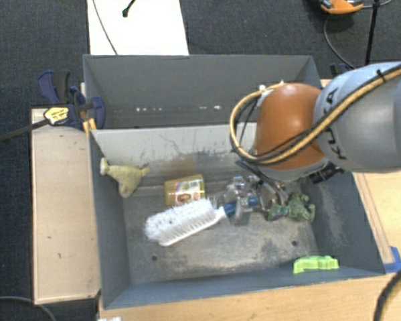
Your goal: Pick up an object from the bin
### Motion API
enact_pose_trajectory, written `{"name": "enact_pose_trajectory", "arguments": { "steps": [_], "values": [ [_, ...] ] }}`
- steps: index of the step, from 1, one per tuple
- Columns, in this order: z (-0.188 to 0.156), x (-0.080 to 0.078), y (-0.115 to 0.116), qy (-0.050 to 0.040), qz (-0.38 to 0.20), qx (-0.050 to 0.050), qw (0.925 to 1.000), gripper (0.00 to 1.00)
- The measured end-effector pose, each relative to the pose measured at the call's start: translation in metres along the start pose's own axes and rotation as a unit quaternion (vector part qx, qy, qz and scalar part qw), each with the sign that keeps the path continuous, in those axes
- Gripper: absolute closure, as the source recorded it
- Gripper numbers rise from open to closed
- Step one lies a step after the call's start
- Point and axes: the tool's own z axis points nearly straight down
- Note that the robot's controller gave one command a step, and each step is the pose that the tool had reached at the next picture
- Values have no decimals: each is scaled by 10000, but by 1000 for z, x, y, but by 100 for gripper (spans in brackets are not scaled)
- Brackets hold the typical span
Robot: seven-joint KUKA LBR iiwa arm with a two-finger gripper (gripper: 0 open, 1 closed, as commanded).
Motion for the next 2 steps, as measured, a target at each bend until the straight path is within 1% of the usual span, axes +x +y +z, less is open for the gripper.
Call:
{"name": "enact_pose_trajectory", "arguments": {
  "steps": [1,2],
  "values": [
    [-60,11,-10,-10,-47,-5,10000,100],
    [-129,4,-4,-21,6,3,10000,100]
  ]
}}
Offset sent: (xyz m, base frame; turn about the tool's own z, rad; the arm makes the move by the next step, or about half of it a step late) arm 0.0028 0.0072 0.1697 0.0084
